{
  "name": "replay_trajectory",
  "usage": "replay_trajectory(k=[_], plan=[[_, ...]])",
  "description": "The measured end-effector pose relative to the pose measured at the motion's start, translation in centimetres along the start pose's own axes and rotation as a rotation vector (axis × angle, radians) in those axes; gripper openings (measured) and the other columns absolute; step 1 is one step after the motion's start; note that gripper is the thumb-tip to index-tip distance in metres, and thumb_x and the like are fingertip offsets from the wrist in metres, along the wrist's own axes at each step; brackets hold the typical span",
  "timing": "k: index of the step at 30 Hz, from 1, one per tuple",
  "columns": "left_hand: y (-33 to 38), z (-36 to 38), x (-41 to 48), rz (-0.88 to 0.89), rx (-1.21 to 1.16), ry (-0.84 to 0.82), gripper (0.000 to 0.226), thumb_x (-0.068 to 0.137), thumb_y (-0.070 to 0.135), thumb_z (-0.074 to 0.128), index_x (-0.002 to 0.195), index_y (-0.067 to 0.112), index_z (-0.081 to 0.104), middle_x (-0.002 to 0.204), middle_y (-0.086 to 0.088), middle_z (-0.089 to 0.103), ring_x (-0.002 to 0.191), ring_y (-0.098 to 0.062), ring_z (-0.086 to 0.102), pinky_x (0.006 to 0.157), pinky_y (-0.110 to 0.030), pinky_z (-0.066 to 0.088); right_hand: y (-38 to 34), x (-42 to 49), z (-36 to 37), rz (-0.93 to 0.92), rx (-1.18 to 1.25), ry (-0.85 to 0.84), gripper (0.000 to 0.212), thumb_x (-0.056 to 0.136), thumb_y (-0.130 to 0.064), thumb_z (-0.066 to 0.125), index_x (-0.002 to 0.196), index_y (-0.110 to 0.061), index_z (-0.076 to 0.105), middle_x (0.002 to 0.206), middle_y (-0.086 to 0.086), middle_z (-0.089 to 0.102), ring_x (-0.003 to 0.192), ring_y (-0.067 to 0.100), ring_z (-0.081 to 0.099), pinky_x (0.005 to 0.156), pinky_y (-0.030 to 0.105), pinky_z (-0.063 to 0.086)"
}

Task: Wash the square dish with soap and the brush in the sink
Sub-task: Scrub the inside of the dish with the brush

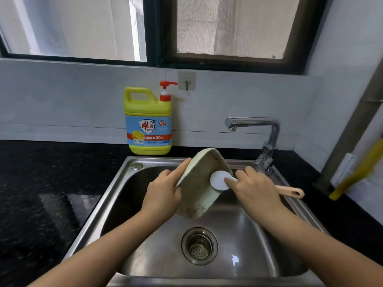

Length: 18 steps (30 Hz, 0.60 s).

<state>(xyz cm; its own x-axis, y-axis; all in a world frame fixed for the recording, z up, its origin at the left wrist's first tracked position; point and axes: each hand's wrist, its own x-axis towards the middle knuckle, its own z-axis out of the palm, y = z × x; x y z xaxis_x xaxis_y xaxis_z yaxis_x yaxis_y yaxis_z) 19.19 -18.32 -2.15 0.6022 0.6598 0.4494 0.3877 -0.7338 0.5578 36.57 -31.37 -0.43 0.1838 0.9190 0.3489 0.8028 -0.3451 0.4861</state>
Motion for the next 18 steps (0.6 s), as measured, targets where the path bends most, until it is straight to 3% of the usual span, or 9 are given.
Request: replay_trajectory(k=[5,8,10,12,14,15,18], plan=[[-1.1,0.6,0.3,-0.113,-0.257,0.057,0.067,0.086,0.005,0.043,0.136,0.049,0.036,0.108,-0.001,0.064,0.098,-0.014,0.058,0.086,-0.032,0.049,-1.6,-0.3,0.2,-0.100,0.049,0.017,0.009,0.050,-0.010,0.066,0.056,-0.017,0.064,0.051,0.002,0.050,0.048,0.022,0.048,0.043,0.028,0.018],[-1.3,0.6,0.2,-0.202,-0.413,0.096,0.065,0.087,-0.002,0.044,0.132,0.045,0.043,0.105,0.019,0.060,0.097,0.005,0.054,0.082,-0.017,0.043,-3.7,-1.0,0.4,-0.217,0.138,-0.108,0.019,0.039,-0.016,0.080,0.048,-0.020,0.063,0.048,0.000,0.051,0.044,0.019,0.050,0.042,0.024,0.016],[-1.6,0.7,0.0,-0.220,-0.462,0.102,0.064,0.087,-0.003,0.045,0.129,0.046,0.044,0.109,0.020,0.059,0.101,0.006,0.053,0.084,-0.017,0.041,-4.9,-0.9,-0.1,-0.231,0.170,-0.163,0.030,0.030,-0.020,0.087,0.046,-0.020,0.062,0.049,0.000,0.052,0.045,0.019,0.051,0.042,0.023,0.016],[-2.0,0.9,-0.2,-0.251,-0.502,0.079,0.061,0.089,-0.001,0.045,0.130,0.043,0.047,0.118,0.014,0.061,0.109,-0.002,0.053,0.089,-0.022,0.043,-5.2,-0.7,-1.1,-0.235,0.157,-0.192,0.020,0.053,-0.022,0.083,0.068,-0.019,0.071,0.069,0.003,0.060,0.065,0.021,0.058,0.048,0.027,0.023],[-2.3,1.0,-0.4,-0.300,-0.539,0.064,0.058,0.089,0.000,0.044,0.131,0.038,0.052,0.123,0.011,0.062,0.114,-0.007,0.054,0.090,-0.025,0.045,-4.9,-0.6,-0.7,-0.169,0.198,-0.214,0.026,0.086,-0.012,0.056,0.111,-0.018,0.064,0.103,0.008,0.056,0.098,0.028,0.051,0.061,0.034,0.029],[-2.4,1.0,-0.4,-0.327,-0.561,0.064,0.057,0.088,-0.001,0.044,0.131,0.036,0.054,0.122,0.010,0.063,0.113,-0.009,0.055,0.090,-0.027,0.047,-4.7,-0.7,-0.9,-0.150,0.227,-0.238,0.034,0.091,-0.009,0.047,0.122,-0.019,0.057,0.110,0.008,0.052,0.104,0.029,0.046,0.065,0.034,0.028],[-2.5,0.6,-0.4,-0.438,-0.674,0.060,0.054,0.086,-0.003,0.041,0.121,0.032,0.062,0.106,0.003,0.068,0.101,-0.020,0.061,0.080,-0.035,0.052,-4.1,-0.8,-0.7,-0.039,0.331,-0.173,0.041,0.094,-0.012,0.042,0.132,-0.028,0.048,0.109,0.005,0.050,0.102,0.025,0.044,0.065,0.032,0.030]])
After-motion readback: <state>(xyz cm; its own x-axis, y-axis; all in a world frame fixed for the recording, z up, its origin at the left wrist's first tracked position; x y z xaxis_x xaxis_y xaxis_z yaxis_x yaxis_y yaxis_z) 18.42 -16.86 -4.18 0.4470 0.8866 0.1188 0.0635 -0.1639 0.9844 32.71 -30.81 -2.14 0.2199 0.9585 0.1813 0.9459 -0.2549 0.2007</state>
